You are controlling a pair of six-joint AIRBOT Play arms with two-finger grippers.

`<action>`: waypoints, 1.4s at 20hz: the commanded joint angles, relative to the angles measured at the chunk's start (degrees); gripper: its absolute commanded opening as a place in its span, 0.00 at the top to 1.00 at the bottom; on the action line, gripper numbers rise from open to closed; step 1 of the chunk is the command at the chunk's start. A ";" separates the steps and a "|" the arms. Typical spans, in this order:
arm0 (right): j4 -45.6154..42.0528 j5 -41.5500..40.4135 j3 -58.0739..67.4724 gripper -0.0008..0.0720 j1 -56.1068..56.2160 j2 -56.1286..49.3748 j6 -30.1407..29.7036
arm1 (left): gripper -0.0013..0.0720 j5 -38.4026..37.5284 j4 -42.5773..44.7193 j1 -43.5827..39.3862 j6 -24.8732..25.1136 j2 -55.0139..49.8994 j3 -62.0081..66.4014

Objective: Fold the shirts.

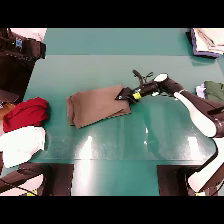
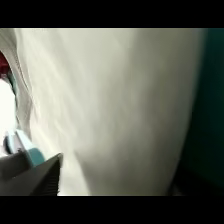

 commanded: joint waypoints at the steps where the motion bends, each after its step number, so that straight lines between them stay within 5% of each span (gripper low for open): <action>1: -0.22 -0.66 6.67 0.46 3.87 -2.43 -0.39 | 0.94 -0.48 -0.02 -0.02 0.00 -0.02 -0.02; 3: -5.66 -0.92 9.25 0.97 4.70 -2.38 -0.46 | 0.94 -1.51 0.00 -0.02 0.00 -0.02 -0.02; 11: -24.52 2.01 12.52 0.96 -7.19 8.68 5.51 | 0.94 -1.99 -7.72 -0.02 -0.02 -0.02 -0.04; 21: -24.83 -4.98 12.55 0.96 -47.32 20.26 13.73 | 0.94 8.63 -11.61 -8.04 -0.07 -2.78 -0.04; 28: -23.30 -9.60 12.59 0.96 -57.57 20.13 13.60 | 0.94 10.82 -11.61 -15.23 -0.04 -9.79 -0.02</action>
